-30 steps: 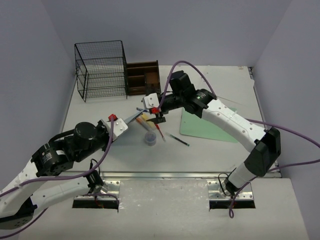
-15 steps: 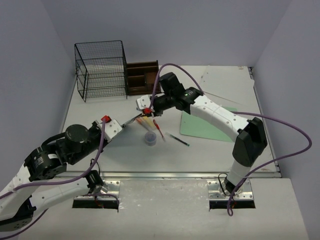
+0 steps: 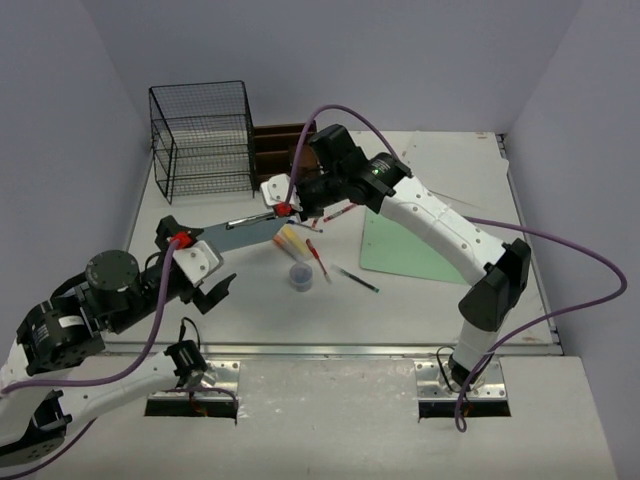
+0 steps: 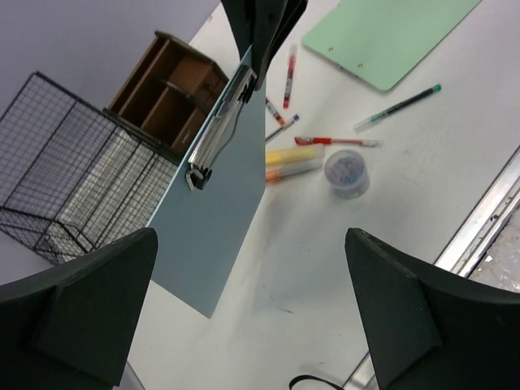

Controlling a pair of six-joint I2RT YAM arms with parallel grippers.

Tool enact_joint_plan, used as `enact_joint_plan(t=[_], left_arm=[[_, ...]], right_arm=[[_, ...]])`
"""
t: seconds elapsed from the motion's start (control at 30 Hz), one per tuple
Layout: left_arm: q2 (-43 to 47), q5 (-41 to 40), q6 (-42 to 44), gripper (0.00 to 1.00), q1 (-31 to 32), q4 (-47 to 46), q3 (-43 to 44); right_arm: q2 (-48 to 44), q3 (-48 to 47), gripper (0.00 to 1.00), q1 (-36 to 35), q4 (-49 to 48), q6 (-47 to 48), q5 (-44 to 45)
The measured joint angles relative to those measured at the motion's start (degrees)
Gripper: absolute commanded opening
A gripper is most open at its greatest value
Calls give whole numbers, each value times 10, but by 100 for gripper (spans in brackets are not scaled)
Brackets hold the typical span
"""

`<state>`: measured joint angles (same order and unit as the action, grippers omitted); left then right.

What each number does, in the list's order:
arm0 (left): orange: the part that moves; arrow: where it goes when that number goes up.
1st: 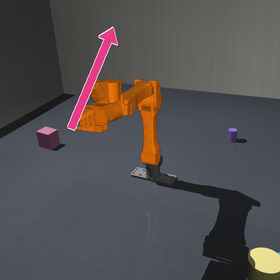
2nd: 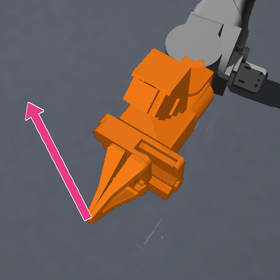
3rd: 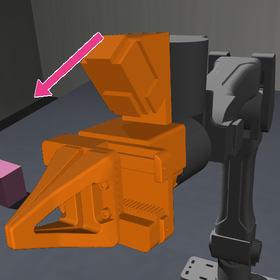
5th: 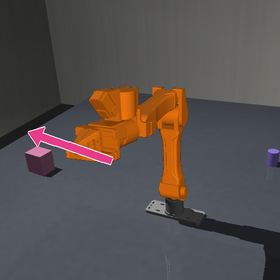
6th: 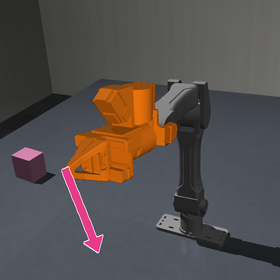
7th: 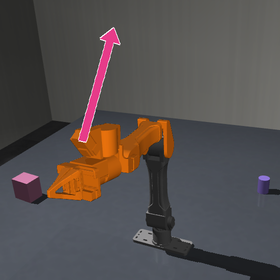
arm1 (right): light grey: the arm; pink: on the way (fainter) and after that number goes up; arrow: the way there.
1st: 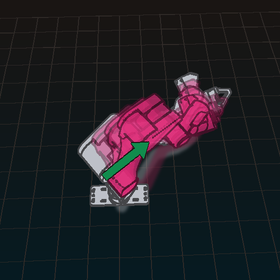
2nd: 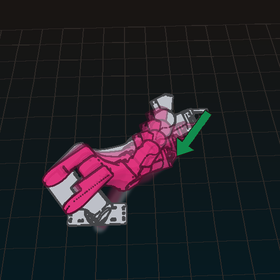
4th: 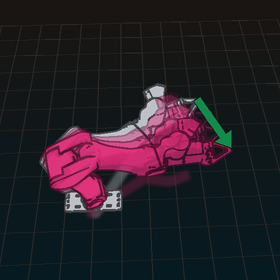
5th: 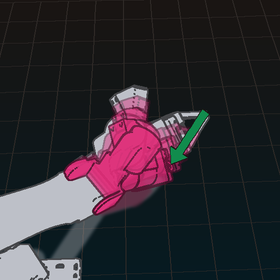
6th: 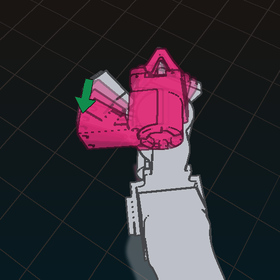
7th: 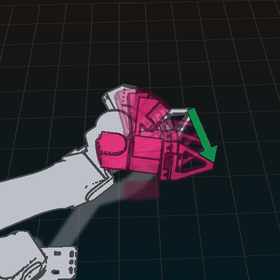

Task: Organize the desk

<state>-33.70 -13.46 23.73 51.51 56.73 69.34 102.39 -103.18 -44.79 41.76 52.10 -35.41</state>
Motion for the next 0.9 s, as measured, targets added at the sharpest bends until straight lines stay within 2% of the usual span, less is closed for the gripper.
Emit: enact_joint_plan(t=[0.1, 0.17, 0.5, 0.9], left_arm=[[1, 22, 20, 80, 0, -2, 20], [0, 36, 37, 76, 0, -4, 23], [1, 87, 155, 70, 0, -48, -27], [7, 100, 172, 68, 0, -114, -131]], right_arm=[[0, -29, 0, -9, 24, 3, 29], [0, -32, 0, -18, 34, 6, 51], [0, -32, 0, -62, 83, 24, 137], [-16, -28, 0, -64, 85, 13, 144]])
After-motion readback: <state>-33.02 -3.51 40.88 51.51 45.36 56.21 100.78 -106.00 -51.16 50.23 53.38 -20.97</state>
